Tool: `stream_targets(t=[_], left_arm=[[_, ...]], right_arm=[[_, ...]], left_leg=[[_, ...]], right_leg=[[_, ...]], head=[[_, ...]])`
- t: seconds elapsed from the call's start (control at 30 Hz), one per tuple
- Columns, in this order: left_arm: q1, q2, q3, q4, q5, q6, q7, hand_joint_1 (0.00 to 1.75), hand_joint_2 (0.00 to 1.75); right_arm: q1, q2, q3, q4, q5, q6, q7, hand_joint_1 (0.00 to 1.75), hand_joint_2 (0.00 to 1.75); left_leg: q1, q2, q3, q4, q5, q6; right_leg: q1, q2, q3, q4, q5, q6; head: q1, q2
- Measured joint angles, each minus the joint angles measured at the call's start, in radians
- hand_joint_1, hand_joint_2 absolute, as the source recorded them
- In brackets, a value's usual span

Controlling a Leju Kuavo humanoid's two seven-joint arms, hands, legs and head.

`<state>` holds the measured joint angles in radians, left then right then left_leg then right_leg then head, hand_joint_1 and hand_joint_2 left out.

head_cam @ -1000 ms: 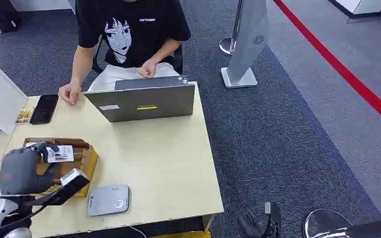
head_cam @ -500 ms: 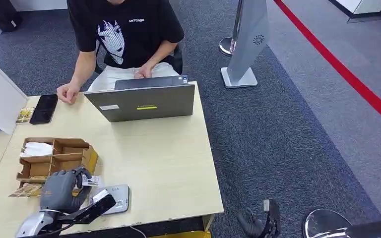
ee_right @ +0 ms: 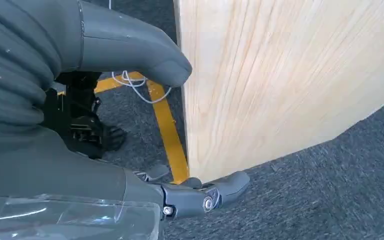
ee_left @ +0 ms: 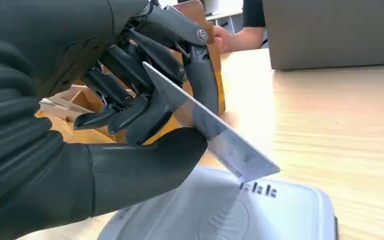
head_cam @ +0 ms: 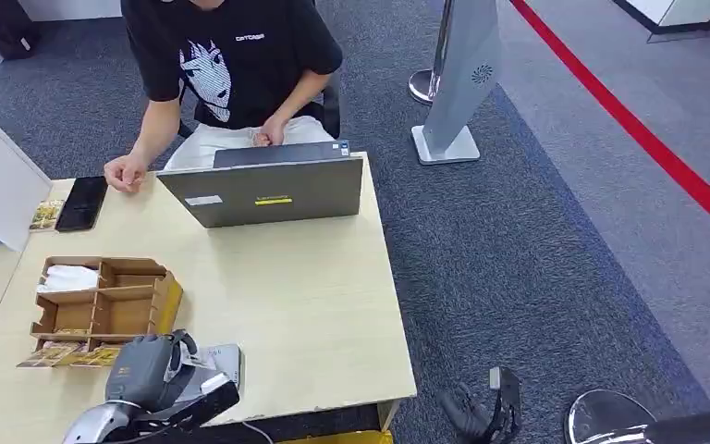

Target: Pass the card to the sensor for recognition and then transmit it.

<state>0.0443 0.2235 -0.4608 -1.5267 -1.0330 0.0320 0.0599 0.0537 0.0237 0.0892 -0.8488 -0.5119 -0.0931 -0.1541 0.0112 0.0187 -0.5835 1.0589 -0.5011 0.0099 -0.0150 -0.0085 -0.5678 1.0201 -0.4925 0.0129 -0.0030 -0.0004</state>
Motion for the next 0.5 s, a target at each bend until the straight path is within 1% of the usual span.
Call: stream_targets(t=[0.1, 0.23, 0.3, 0.37, 0.43, 0.5], left_arm=[[-0.001, 0.000, -0.004, 0.000, -0.007, 0.008, 0.000, 1.75, 1.75], [-0.016, 0.000, -0.004, -0.002, -0.014, 0.061, 0.000, 1.75, 1.75], [-0.029, 0.000, -0.003, -0.005, -0.015, 0.070, 0.000, 1.75, 1.75], [-0.040, 0.001, -0.003, -0.010, -0.032, 0.102, 0.000, 1.75, 1.75], [-0.066, 0.006, 0.002, -0.016, -0.044, 0.135, 0.002, 1.75, 1.75], [-0.120, 0.016, 0.018, -0.019, -0.045, 0.140, 0.006, 1.75, 1.75]], right_arm=[[-0.001, 0.000, 0.000, 0.000, -0.002, 0.000, 0.000, 0.00, 1.75], [0.000, 0.000, 0.000, 0.001, -0.006, 0.003, -0.004, 0.00, 1.75], [0.000, 0.000, 0.000, 0.001, -0.012, 0.005, -0.005, 0.00, 1.75], [0.000, 0.000, 0.000, 0.002, -0.017, 0.006, -0.006, 0.00, 1.75], [0.000, 0.000, 0.000, 0.004, -0.016, 0.008, -0.008, 0.00, 1.75], [0.000, 0.000, 0.001, 0.007, -0.014, 0.010, -0.009, 0.00, 1.75]], left_leg=[[0.000, 0.000, 0.000, 0.000, 0.000, 0.000], [0.000, 0.000, 0.000, 0.000, 0.000, 0.000], [0.000, 0.000, 0.000, 0.000, 0.000, 0.000], [0.000, 0.000, 0.000, 0.000, 0.001, 0.000], [0.000, -0.001, 0.000, 0.000, 0.001, 0.000], [0.000, -0.003, -0.001, 0.000, 0.002, 0.000]], right_leg=[[0.000, 0.000, 0.000, 0.000, 0.000, 0.000], [0.000, -0.001, 0.000, 0.000, 0.000, 0.000], [0.000, -0.001, 0.000, 0.000, 0.000, 0.000], [0.000, -0.001, 0.000, 0.000, 0.000, 0.000], [0.000, -0.001, 0.000, 0.000, 0.000, 0.000], [0.000, -0.003, 0.000, 0.000, 0.001, 0.000]], head=[[0.000, 0.000], [0.000, 0.000], [0.000, 0.000], [0.000, 0.000], [0.000, 0.000], [0.000, 0.000]])
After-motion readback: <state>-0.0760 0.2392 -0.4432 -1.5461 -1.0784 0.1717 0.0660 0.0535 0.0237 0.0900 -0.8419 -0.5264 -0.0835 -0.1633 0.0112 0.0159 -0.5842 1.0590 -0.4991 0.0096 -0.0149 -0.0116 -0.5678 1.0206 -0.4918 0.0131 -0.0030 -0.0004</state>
